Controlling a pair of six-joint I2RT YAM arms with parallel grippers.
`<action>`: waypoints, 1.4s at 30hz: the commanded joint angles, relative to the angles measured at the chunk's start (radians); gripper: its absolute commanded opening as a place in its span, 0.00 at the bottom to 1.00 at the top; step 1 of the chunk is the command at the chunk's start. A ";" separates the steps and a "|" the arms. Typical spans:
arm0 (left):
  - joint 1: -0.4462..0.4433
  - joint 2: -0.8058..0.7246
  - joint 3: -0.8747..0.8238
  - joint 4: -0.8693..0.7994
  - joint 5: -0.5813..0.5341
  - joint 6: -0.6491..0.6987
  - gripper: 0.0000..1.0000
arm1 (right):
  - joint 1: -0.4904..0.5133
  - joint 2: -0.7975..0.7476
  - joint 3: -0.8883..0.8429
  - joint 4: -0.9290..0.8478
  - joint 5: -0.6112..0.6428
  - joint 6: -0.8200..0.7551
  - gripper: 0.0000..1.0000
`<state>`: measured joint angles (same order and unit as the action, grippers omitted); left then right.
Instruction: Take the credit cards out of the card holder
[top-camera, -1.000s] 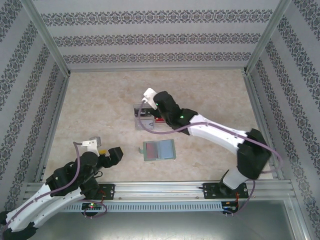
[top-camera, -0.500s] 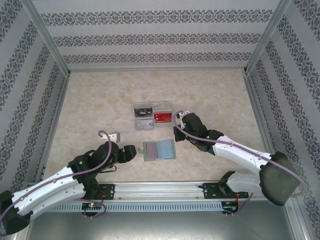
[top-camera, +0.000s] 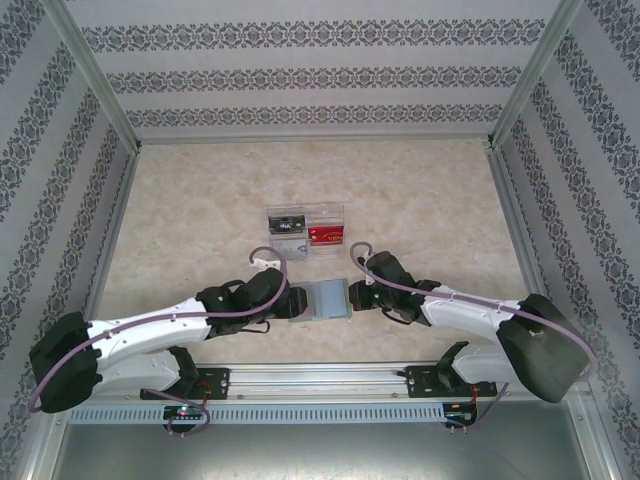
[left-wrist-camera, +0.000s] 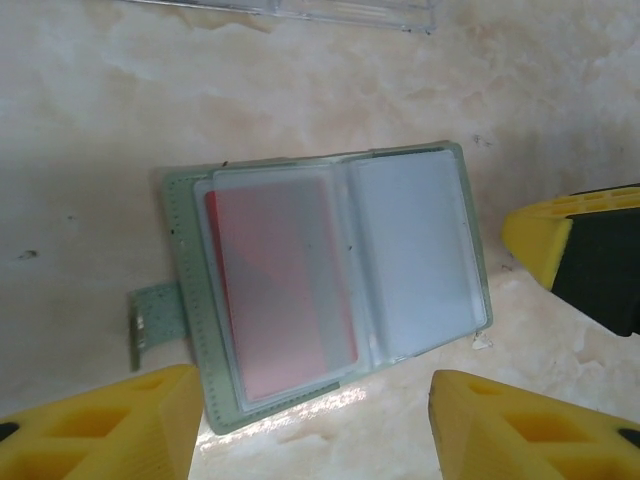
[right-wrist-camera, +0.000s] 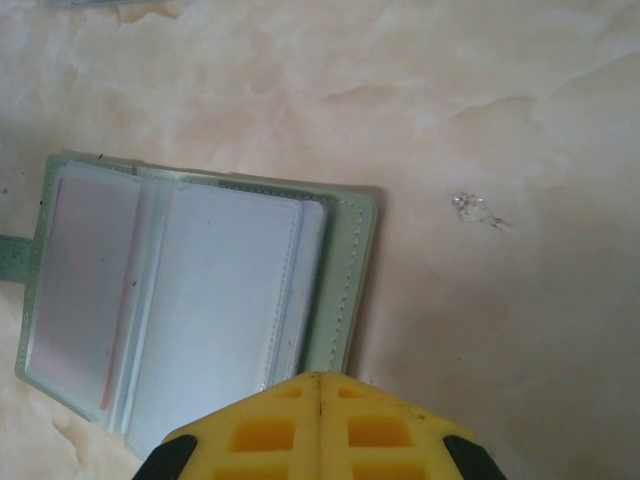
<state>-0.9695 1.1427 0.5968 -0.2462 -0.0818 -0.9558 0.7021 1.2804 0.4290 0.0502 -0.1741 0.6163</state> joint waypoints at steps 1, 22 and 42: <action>-0.014 0.045 0.029 0.048 0.002 -0.018 0.61 | -0.009 0.022 0.000 0.040 -0.025 0.019 0.00; -0.014 0.284 0.102 0.061 0.017 -0.024 0.53 | -0.013 0.059 0.008 0.022 -0.010 0.026 0.00; -0.014 0.316 0.127 -0.025 -0.022 -0.053 0.50 | -0.012 0.068 0.014 0.019 -0.011 0.026 0.00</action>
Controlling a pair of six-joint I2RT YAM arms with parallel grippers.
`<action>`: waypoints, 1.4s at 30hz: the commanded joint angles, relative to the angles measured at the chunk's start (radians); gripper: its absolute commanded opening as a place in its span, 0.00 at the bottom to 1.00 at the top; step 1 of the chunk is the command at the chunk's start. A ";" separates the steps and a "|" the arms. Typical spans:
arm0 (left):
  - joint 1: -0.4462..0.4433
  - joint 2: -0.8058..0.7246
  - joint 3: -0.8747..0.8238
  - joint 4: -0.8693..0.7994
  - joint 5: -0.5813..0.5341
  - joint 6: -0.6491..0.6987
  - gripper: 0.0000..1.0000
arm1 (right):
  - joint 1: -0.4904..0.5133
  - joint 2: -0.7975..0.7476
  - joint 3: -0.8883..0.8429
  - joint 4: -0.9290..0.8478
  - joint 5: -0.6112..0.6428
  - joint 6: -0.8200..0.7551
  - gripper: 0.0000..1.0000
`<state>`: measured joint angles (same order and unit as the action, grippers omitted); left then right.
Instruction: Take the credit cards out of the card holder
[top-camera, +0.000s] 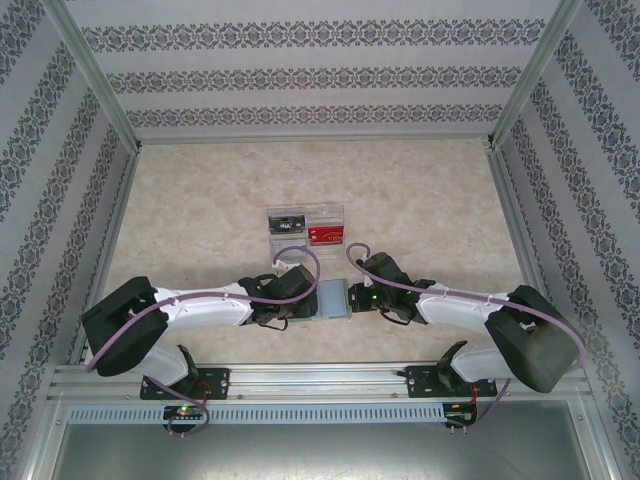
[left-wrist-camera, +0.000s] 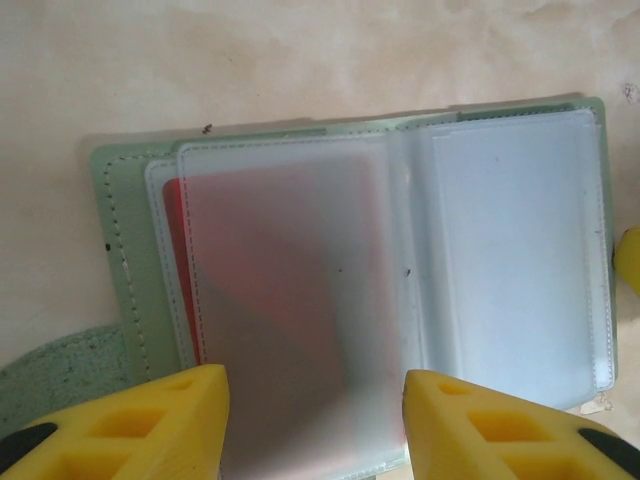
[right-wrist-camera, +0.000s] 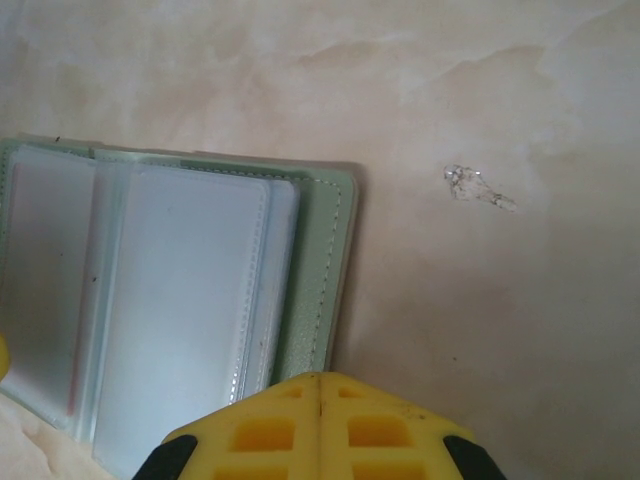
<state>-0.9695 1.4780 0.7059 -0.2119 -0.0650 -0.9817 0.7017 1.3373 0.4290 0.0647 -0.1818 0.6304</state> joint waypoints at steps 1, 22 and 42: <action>-0.014 -0.015 0.019 -0.064 -0.039 -0.028 0.50 | -0.012 0.013 0.015 0.003 -0.003 0.012 0.00; -0.014 0.038 0.026 0.045 0.060 -0.009 0.51 | -0.014 0.020 0.020 0.003 -0.006 0.012 0.00; -0.048 0.083 0.157 0.118 0.111 0.074 0.52 | -0.019 0.007 0.016 -0.005 0.008 0.014 0.00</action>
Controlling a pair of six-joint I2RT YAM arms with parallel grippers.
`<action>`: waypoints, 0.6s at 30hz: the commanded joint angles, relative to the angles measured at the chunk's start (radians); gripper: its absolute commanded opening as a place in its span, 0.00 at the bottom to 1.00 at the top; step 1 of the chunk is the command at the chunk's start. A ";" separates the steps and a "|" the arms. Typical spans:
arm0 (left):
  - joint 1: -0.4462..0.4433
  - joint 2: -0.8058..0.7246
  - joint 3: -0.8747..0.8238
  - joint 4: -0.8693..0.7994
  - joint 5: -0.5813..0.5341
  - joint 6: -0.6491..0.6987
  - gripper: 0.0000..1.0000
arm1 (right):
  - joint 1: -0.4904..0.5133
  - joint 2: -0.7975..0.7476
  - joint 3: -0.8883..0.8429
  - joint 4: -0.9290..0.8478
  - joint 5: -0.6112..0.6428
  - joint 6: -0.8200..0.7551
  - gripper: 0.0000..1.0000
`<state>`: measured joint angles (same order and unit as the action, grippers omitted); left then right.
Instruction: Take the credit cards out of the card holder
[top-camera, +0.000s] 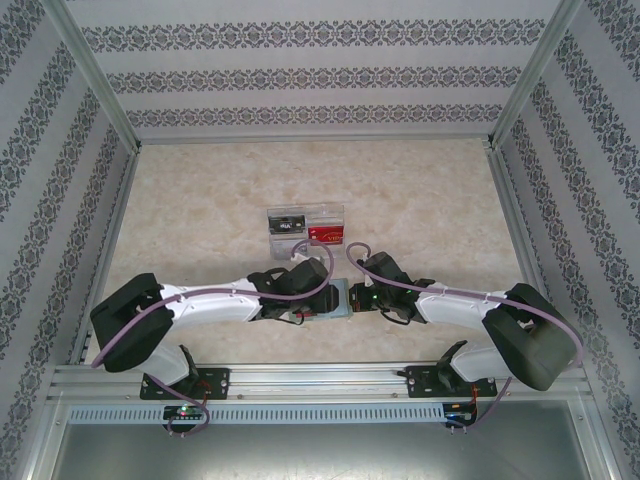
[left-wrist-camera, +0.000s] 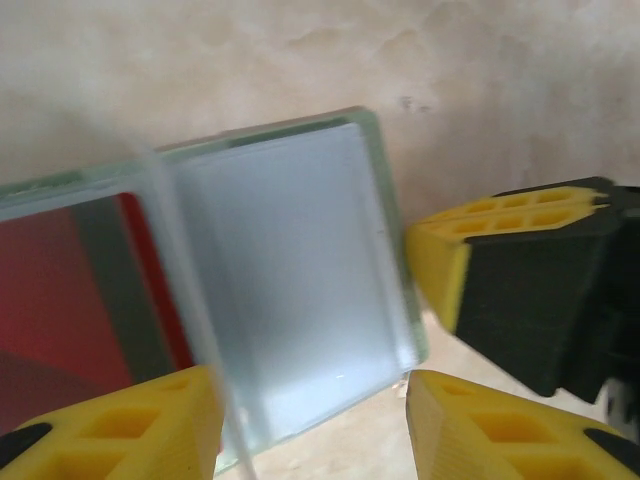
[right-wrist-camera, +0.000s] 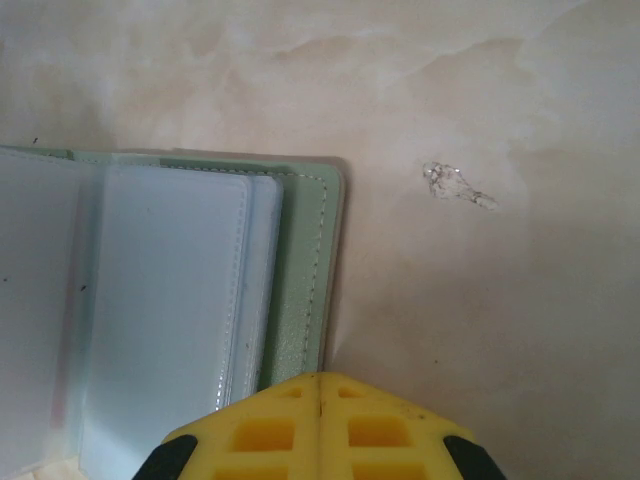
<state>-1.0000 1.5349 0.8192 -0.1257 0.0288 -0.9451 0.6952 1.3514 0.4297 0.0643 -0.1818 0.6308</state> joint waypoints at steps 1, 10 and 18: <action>-0.023 0.039 0.060 0.032 0.021 0.041 0.52 | -0.013 -0.012 0.013 -0.005 0.010 0.014 0.00; -0.032 0.052 0.082 0.016 0.011 0.049 0.48 | -0.026 -0.045 -0.002 -0.007 0.019 0.013 0.00; 0.010 -0.075 -0.036 -0.061 -0.061 0.039 0.37 | -0.006 -0.083 -0.005 0.016 -0.001 -0.019 0.01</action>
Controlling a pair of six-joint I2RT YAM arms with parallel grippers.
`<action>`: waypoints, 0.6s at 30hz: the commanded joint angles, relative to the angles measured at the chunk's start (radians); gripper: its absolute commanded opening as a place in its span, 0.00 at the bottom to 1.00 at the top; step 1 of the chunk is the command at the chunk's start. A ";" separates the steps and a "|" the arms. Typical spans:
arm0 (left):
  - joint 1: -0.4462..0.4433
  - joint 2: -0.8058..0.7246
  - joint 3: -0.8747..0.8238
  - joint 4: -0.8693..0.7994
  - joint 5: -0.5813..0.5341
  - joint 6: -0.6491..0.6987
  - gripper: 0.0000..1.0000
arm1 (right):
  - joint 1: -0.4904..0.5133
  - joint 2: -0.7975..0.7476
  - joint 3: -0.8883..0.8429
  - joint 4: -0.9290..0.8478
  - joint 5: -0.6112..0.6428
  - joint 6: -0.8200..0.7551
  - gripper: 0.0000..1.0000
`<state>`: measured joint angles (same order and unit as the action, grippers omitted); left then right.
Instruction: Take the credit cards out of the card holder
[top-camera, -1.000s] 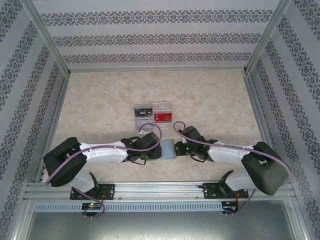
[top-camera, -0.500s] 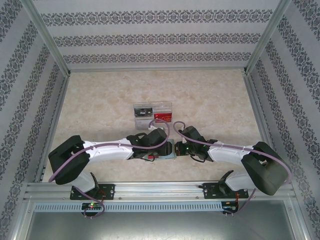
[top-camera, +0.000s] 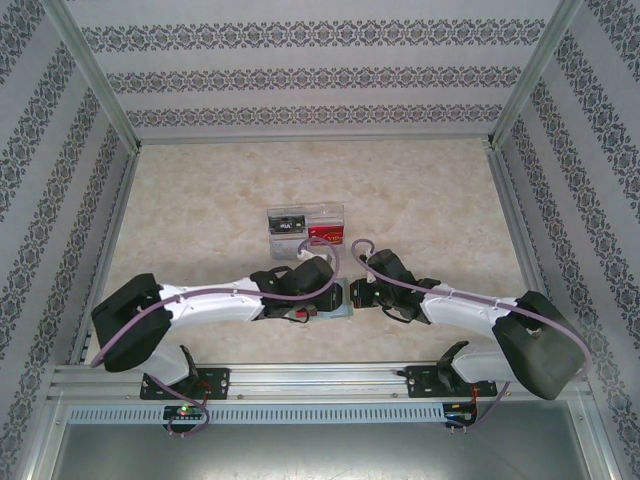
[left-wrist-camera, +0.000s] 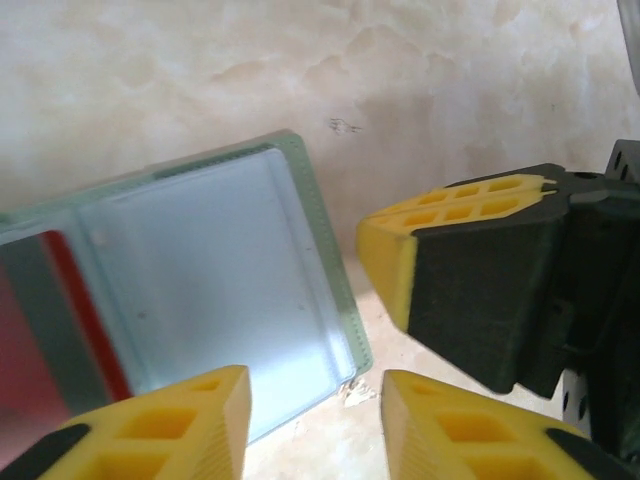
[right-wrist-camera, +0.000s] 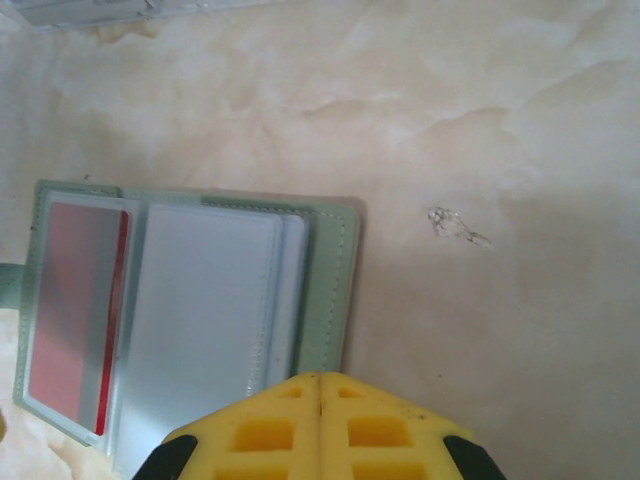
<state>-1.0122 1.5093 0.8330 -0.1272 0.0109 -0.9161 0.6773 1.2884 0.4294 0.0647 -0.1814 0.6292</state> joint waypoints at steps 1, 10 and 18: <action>0.034 -0.069 -0.076 -0.060 -0.044 0.006 0.36 | 0.018 -0.020 0.000 0.014 -0.004 -0.019 0.01; 0.114 -0.217 -0.246 -0.045 -0.052 -0.018 0.13 | 0.112 0.011 0.115 -0.035 -0.009 0.011 0.04; 0.131 -0.213 -0.290 0.022 -0.028 -0.009 0.00 | 0.161 0.143 0.226 -0.038 -0.061 0.051 0.09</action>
<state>-0.8959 1.2968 0.5518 -0.1497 -0.0223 -0.9276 0.8227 1.3949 0.6163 0.0353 -0.2100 0.6529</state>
